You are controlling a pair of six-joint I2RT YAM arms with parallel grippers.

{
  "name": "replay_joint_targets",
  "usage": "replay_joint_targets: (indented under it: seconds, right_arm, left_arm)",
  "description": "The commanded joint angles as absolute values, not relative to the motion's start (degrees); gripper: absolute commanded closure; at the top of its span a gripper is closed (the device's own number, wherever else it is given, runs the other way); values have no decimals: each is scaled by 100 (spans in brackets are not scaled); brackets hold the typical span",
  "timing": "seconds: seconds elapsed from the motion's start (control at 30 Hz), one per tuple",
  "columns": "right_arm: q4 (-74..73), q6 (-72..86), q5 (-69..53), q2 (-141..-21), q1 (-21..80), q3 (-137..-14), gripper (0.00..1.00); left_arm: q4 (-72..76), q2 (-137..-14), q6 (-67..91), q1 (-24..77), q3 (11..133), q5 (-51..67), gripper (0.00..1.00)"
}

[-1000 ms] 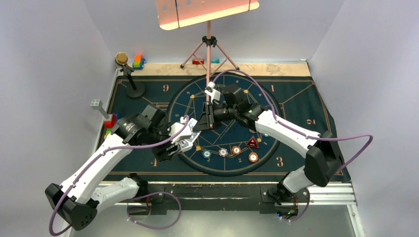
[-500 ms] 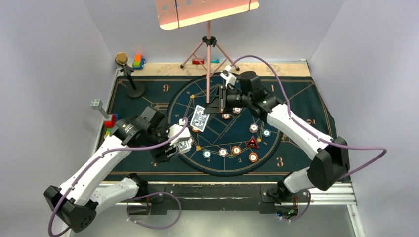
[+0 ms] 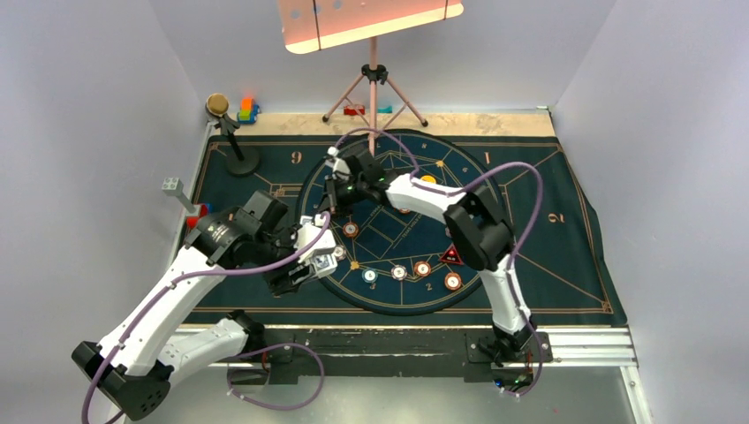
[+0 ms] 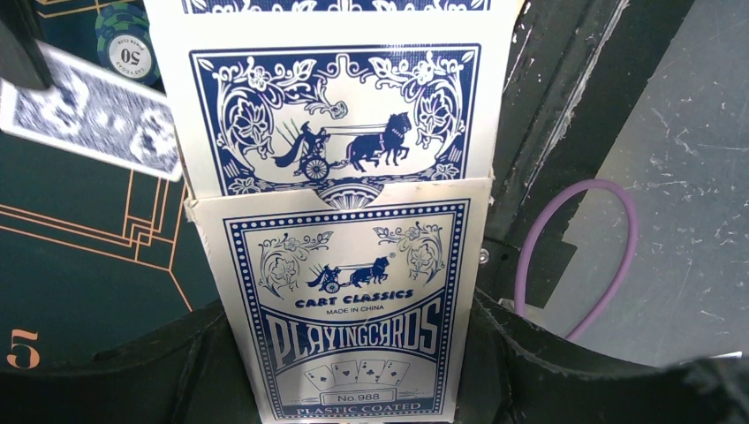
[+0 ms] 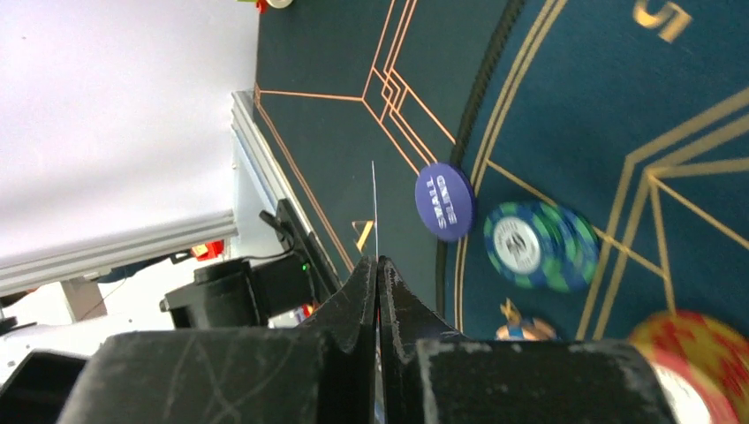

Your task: Distribute texas hold em gaming equipment

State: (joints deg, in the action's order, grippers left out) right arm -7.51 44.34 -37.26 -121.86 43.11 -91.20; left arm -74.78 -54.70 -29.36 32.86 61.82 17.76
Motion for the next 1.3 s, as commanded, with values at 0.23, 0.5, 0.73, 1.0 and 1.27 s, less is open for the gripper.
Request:
replay_joint_targets:
  seconds: [0.23,0.5,0.73,1.0,1.27]
  right_arm:
    - [-608,4683,-3295,-12938,4631,-10149,74]
    - [-1340,4155,-2791,-12184,4578,-10143,24]
    - [-1393,3977,-2682,-10595,4305,-9198,13]
    - [-949,4084,-3078,-8920,4137,-7541,8]
    - [-126,4536,-3578,-8365,4282,-6654,5]
  left_arm:
    - [-7476,-5392,-2915,3264,6363,1840,100]
    - [-7377,-5479,-2884,3263,6342,1806,100]
    - [-7301,-5504,-2868,3266,6357,1740,100]
    - [-7140,-5528,-2798,3261,6310,1719,100]
    - [-7002,-5696,-2698,3263,6410,1627,100]
